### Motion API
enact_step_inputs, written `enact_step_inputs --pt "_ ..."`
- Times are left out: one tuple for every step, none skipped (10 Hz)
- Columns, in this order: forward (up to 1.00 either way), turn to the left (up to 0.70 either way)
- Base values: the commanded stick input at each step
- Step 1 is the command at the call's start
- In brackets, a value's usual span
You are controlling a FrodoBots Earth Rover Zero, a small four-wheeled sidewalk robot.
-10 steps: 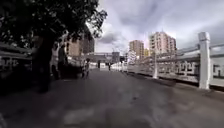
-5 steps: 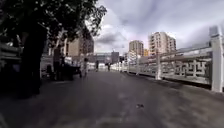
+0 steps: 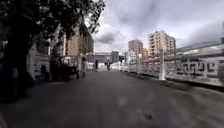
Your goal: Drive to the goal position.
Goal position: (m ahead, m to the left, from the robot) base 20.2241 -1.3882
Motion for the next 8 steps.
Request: enact_step_inputs --pt "0.70 0.00" --pt "0.70 0.00" --pt "0.70 0.00" --pt "0.70 0.00" --pt "0.70 0.07" --pt "0.70 0.14" --pt "0.70 0.12" --pt "0.70 0.00"
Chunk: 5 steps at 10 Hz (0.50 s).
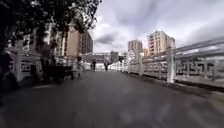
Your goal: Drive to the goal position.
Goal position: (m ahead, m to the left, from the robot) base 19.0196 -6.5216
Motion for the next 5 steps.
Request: enact_step_inputs --pt "0.70 0.00" --pt "0.70 0.00" --pt "0.70 0.00" --pt "0.70 0.00" --pt "0.70 0.00"
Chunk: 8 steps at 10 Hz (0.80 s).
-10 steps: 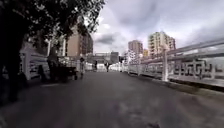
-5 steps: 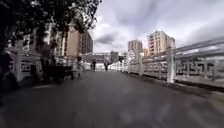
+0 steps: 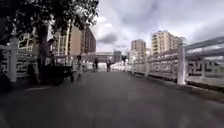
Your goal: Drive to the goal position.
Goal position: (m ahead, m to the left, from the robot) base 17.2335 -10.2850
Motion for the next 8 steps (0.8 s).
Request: enact_step_inputs --pt "0.70 0.00" --pt "0.70 0.00" --pt "0.70 0.00" --pt "0.70 0.00" --pt "0.70 0.00" --pt "0.70 0.00" --pt "0.70 -0.02" --pt "0.70 -0.13"
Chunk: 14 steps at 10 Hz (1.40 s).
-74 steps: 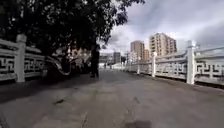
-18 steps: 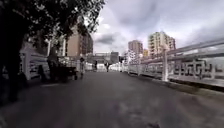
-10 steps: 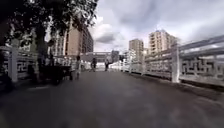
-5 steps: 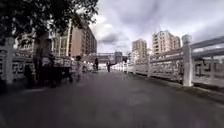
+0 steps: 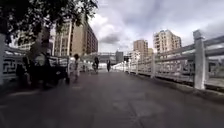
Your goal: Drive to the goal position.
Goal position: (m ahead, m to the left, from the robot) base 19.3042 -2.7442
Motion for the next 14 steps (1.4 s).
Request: enact_step_inputs --pt "0.70 -0.14" --pt "0.70 -0.01" --pt "0.70 0.00" --pt "0.70 0.00" --pt "0.70 0.00" --pt "0.70 0.00" --pt "0.70 0.00" --pt "0.70 0.00" --pt "0.70 0.00" --pt "0.70 0.00" --pt "0.70 0.00" --pt "0.70 0.00" --pt "0.70 0.00" --pt "0.70 0.00"
